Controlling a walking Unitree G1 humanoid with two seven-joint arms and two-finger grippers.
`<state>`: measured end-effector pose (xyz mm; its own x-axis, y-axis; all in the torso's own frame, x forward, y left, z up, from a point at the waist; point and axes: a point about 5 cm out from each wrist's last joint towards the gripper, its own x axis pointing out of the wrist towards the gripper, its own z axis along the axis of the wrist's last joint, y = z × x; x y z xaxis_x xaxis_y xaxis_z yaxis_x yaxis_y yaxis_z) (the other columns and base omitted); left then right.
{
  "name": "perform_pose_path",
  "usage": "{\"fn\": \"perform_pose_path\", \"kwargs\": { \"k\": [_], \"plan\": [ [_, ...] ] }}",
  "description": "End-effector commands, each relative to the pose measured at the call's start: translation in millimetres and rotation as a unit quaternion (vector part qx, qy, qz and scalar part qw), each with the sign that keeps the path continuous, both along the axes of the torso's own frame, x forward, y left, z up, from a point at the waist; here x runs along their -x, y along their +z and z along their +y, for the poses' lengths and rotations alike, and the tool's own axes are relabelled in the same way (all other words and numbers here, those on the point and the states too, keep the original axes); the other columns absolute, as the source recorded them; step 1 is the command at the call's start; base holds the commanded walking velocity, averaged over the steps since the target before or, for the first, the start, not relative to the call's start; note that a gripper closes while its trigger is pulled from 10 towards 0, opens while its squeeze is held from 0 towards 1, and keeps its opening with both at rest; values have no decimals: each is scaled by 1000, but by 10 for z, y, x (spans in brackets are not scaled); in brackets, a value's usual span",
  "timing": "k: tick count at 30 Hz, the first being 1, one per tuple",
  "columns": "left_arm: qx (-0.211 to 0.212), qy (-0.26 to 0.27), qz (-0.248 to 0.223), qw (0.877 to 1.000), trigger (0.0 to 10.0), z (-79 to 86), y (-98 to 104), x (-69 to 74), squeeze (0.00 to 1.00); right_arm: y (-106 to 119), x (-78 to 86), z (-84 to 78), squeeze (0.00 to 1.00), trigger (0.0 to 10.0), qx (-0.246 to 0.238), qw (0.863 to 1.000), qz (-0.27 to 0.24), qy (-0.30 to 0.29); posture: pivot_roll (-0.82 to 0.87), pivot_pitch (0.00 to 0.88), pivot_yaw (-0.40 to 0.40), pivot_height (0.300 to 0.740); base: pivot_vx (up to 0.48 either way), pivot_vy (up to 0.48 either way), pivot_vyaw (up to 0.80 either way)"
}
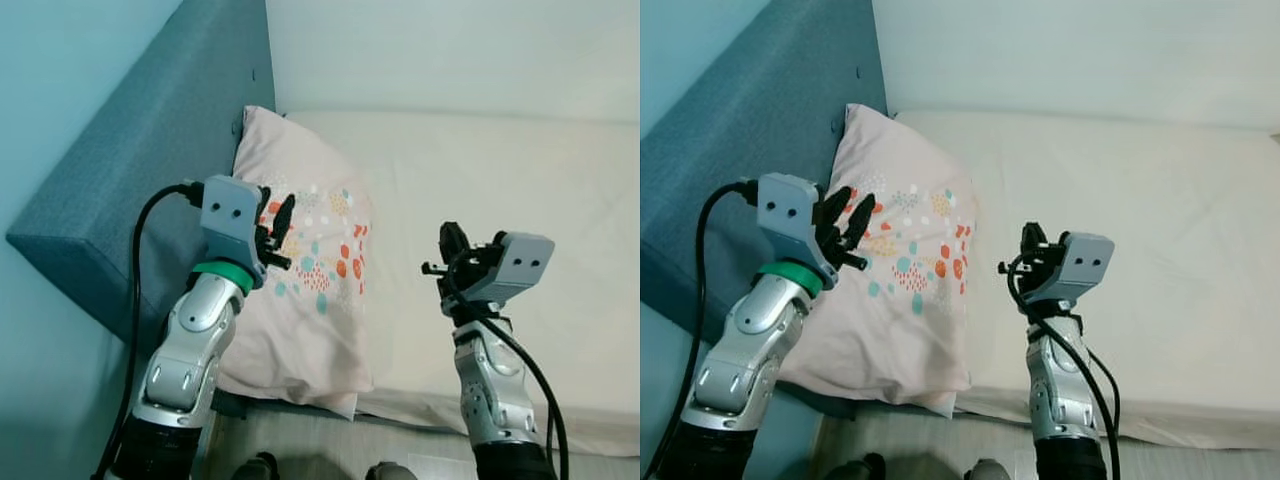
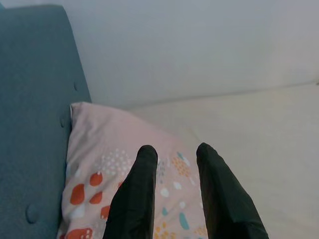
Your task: Clean up the room
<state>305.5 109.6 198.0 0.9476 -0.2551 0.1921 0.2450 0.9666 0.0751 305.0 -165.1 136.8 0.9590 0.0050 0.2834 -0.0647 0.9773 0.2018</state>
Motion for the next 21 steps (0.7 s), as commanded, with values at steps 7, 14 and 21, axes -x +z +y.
{"fn": "perform_pose_path", "kwargs": {
  "k": [7,14,21],
  "plan": [
    [-7,3,57,998,10000,40,-300,13,0,-248,29,29,0,10000,-21,998,56,0,23,44,44,740,0,0,0],
    [-3,-4,94,996,10000,50,-464,35,0,-508,90,102,0,10000,-43,993,107,15,24,42,37,740,0,0,0],
    [8,2,130,991,10000,50,-617,52,0,-650,139,167,0,10000,-60,989,132,29,4,30,51,740,0,0,0]
  ]
}}
